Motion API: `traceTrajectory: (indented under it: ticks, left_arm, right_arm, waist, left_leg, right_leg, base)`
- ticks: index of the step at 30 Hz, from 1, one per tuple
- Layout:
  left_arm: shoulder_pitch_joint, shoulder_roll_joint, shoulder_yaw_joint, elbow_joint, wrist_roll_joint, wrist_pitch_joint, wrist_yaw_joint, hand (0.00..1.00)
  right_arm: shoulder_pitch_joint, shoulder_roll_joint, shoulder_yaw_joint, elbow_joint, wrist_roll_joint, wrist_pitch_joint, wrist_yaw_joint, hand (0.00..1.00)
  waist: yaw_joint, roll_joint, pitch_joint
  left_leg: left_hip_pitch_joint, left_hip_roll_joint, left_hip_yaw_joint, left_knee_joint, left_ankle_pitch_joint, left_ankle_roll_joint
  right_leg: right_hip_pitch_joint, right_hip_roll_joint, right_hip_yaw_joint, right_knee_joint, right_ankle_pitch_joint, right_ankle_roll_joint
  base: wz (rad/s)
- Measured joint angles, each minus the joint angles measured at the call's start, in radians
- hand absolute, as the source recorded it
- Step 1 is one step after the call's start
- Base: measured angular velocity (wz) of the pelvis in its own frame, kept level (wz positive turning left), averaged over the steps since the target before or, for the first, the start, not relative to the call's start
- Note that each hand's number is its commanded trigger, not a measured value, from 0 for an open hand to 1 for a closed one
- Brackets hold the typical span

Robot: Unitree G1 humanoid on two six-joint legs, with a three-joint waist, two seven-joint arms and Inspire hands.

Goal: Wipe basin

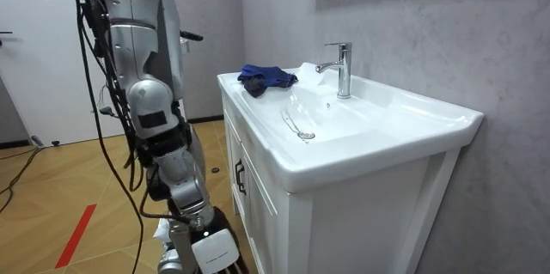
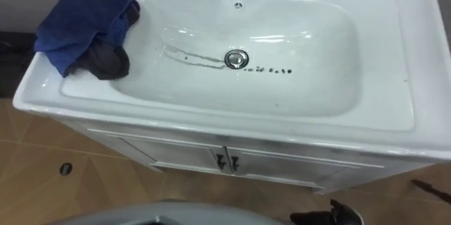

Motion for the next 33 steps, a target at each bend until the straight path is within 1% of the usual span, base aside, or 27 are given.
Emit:
traceTrajectory:
  ticks: [3, 5, 7, 8, 10, 11, 12, 13, 15, 16, 19, 20, 22, 23, 24, 26, 27, 28, 29, 30, 33]
  left_arm:
    - [-0.021, 0.000, -0.010, -0.016, 0.074, 0.000, -0.026, 0.00]
    - [-0.021, 0.000, -0.043, -0.030, 0.134, 0.000, -0.031, 0.00]
    - [-0.021, -0.001, -0.112, -0.035, 0.226, 0.002, -0.081, 0.00]
    - [-0.021, -0.001, -0.129, -0.036, 0.239, 0.003, -0.097, 0.00]
    - [-0.021, -0.006, -0.197, -0.051, 0.268, 0.013, -0.148, 0.00]
    - [-0.021, -0.007, -0.210, -0.056, 0.274, 0.014, -0.159, 0.00]
    - [-0.023, -0.008, -0.234, -0.065, 0.282, 0.018, -0.179, 0.00]
    - [-0.033, -0.008, -0.258, -0.065, 0.297, 0.023, -0.201, 0.00]
    - [-0.046, -0.009, -0.287, -0.066, 0.317, 0.027, -0.235, 0.00]
    - [-0.054, -0.010, -0.301, -0.066, 0.337, 0.028, -0.253, 0.00]
    - [-0.078, -0.012, -0.336, -0.066, 0.376, 0.029, -0.301, 0.00]
    - [-0.082, -0.012, -0.345, -0.066, 0.378, 0.029, -0.309, 0.00]
    - [-0.088, -0.013, -0.376, -0.067, 0.383, 0.033, -0.335, 0.00]
    - [-0.088, -0.013, -0.382, -0.067, 0.384, 0.036, -0.344, 0.00]
    - [-0.088, -0.013, -0.392, -0.067, 0.388, 0.045, -0.354, 0.00]
    - [-0.088, -0.022, -0.400, -0.067, 0.403, 0.055, -0.363, 0.00]
    - [-0.087, -0.038, -0.404, -0.067, 0.412, 0.058, -0.368, 0.00]
    - [-0.087, -0.047, -0.413, -0.066, 0.414, 0.062, -0.372, 0.00]
    - [-0.087, -0.047, -0.418, -0.066, 0.414, 0.065, -0.373, 0.00]
    - [-0.087, -0.047, -0.429, -0.065, 0.414, 0.071, -0.375, 0.00]
    - [-0.087, -0.049, -0.431, -0.056, 0.438, 0.071, -0.381, 0.00]
  right_arm:
    - [-0.006, 0.001, -0.014, 0.013, 0.005, 0.000, 0.012, 0.00]
    - [-0.011, 0.002, -0.019, 0.013, 0.007, -0.001, 0.019, 0.00]
    - [-0.008, 0.001, -0.019, 0.012, 0.016, -0.004, 0.037, 0.00]
    - [-0.010, 0.000, -0.019, 0.013, 0.018, -0.005, 0.042, 0.00]
    - [-0.013, 0.000, -0.027, 0.015, 0.023, -0.008, 0.053, 0.00]
    - [-0.015, 0.000, -0.028, 0.016, 0.022, -0.008, 0.055, 0.00]
    - [-0.020, 0.001, -0.028, 0.018, 0.025, -0.011, 0.058, 0.00]
    - [-0.024, 0.001, -0.028, 0.022, 0.037, -0.012, 0.062, 0.00]
    - [-0.026, 0.002, -0.028, 0.022, 0.054, -0.016, 0.062, 0.00]
    - [-0.026, 0.004, -0.028, 0.021, 0.061, -0.022, 0.063, 0.00]
    - [-0.025, 0.007, -0.028, 0.021, 0.077, -0.023, 0.063, 0.00]
    - [-0.026, 0.008, -0.029, 0.021, 0.080, -0.023, 0.063, 0.00]
    - [-0.031, 0.011, -0.031, 0.021, 0.084, -0.021, 0.063, 0.00]
    - [-0.032, 0.012, -0.032, 0.022, 0.084, -0.021, 0.063, 0.00]
    - [-0.032, 0.013, -0.033, 0.022, 0.084, -0.020, 0.063, 0.00]
    - [-0.033, 0.017, -0.033, 0.023, 0.084, -0.020, 0.063, 0.00]
    - [-0.033, 0.018, -0.033, 0.024, 0.084, -0.019, 0.063, 0.00]
    - [-0.033, 0.019, -0.032, 0.024, 0.084, -0.019, 0.063, 0.00]
    - [-0.033, 0.020, -0.031, 0.024, 0.084, -0.019, 0.064, 0.00]
    - [-0.033, 0.019, -0.030, 0.024, 0.084, -0.018, 0.065, 0.00]
    - [-0.035, 0.019, -0.031, 0.028, 0.083, -0.011, 0.071, 0.00]
  waist:
    - [-0.014, 0.000, 0.0000]
    - [-0.030, 0.001, 0.0008]
    - [-0.042, 0.003, 0.0019]
    - [-0.046, 0.003, 0.0031]
    - [-0.058, 0.005, 0.0034]
    - [-0.063, 0.004, 0.0028]
    - [-0.081, 0.002, 0.0015]
    - [-0.098, 0.004, 0.0032]
    - [-0.110, 0.007, 0.0031]
    - [-0.119, 0.007, 0.0033]
    - [-0.137, 0.007, 0.0032]
    - [-0.140, 0.007, 0.0030]
    - [-0.158, 0.006, 0.0027]
    - [-0.160, 0.005, 0.0023]
    - [-0.161, 0.003, 0.0011]
    - [-0.167, -0.001, -0.0016]
    - [-0.169, -0.004, -0.0022]
    - [-0.169, -0.006, -0.0025]
    - [-0.169, -0.007, -0.0021]
    - [-0.168, -0.008, -0.0023]
    - [-0.165, -0.009, -0.0020]
  left_leg:
    - [0.004, 0.001, 0.005, -0.009, 0.000, 0.000]
    - [0.008, 0.000, 0.003, -0.007, 0.000, 0.000]
    - [0.008, 0.000, 0.004, -0.004, 0.000, 0.000]
    - [0.008, -0.001, 0.005, -0.003, 0.000, 0.000]
    - [0.002, 0.001, 0.014, -0.008, 0.000, 0.000]
    - [0.002, 0.002, 0.019, -0.011, 0.000, 0.000]
    - [-0.002, 0.003, 0.024, -0.011, 0.000, 0.000]
    - [-0.002, 0.003, 0.028, -0.011, 0.000, 0.000]
    - [0.000, 0.003, 0.038, -0.010, 0.000, 0.000]
    - [0.001, 0.004, 0.051, -0.010, 0.000, 0.000]
    - [0.008, 0.004, 0.056, -0.010, 0.000, 0.000]
    - [0.009, 0.004, 0.056, -0.010, 0.000, 0.000]
    - [0.010, 0.004, 0.056, -0.010, 0.000, 0.000]
    - [0.011, 0.004, 0.057, -0.010, 0.000, 0.000]
    - [0.012, 0.004, 0.058, -0.010, 0.000, 0.000]
    - [0.015, 0.005, 0.058, -0.010, 0.000, 0.000]
    - [0.019, 0.006, 0.059, -0.011, 0.000, 0.000]
    - [0.021, 0.006, 0.062, -0.011, 0.000, 0.000]
    - [0.022, 0.007, 0.065, -0.011, 0.000, 0.000]
    - [0.025, 0.015, 0.074, -0.012, 0.000, 0.000]
    - [0.026, 0.017, 0.088, -0.015, 0.000, 0.000]
  right_leg:
    - [0.002, 0.001, 0.016, 0.000, 0.000, 0.000]
    - [0.012, 0.002, 0.021, -0.003, 0.000, 0.000]
    - [0.010, 0.002, 0.024, -0.005, 0.000, 0.000]
    - [0.007, 0.001, 0.026, -0.008, 0.000, 0.000]
    - [0.000, 0.002, 0.034, -0.016, 0.000, 0.000]
    - [-0.004, 0.003, 0.039, -0.016, 0.000, 0.000]
    - [-0.005, 0.005, 0.044, -0.016, 0.001, -0.001]
    - [-0.005, 0.005, 0.048, -0.016, 0.001, -0.001]
    - [-0.008, 0.004, 0.053, -0.016, 0.001, -0.001]
    - [-0.011, 0.005, 0.062, -0.016, 0.001, -0.001]
    - [-0.011, 0.005, 0.081, -0.016, 0.001, -0.001]
    - [-0.011, 0.005, 0.082, -0.016, 0.001, -0.001]
    - [-0.011, 0.004, 0.084, -0.016, 0.001, -0.001]
    - [-0.011, 0.004, 0.086, -0.016, 0.001, -0.001]
    - [-0.012, 0.005, 0.097, -0.016, 0.001, -0.001]
    - [-0.012, 0.007, 0.102, -0.016, 0.001, -0.001]
    - [-0.009, 0.007, 0.104, -0.016, 0.001, -0.001]
    - [-0.009, 0.008, 0.107, -0.016, 0.001, -0.001]
    - [-0.008, 0.008, 0.108, -0.016, 0.001, -0.001]
    - [-0.008, 0.009, 0.110, -0.015, 0.001, -0.001]
    - [-0.010, 0.012, 0.122, -0.015, 0.003, -0.004]
  base:
    - [-0.05]
    - [0.00]
    - [0.00]
    - [-0.03]
    - [-0.12]
    - [-0.15]
    - [-0.11]
    - [-0.09]
    - [-0.17]
    - [-0.24]
    - [-0.20]
    - [-0.11]
    - [0.00]
    - [-0.07]
    - [-0.12]
    - [-0.09]
    - [-0.05]
    - [-0.06]
    - [-0.09]
    - [-0.10]
    - [-0.10]
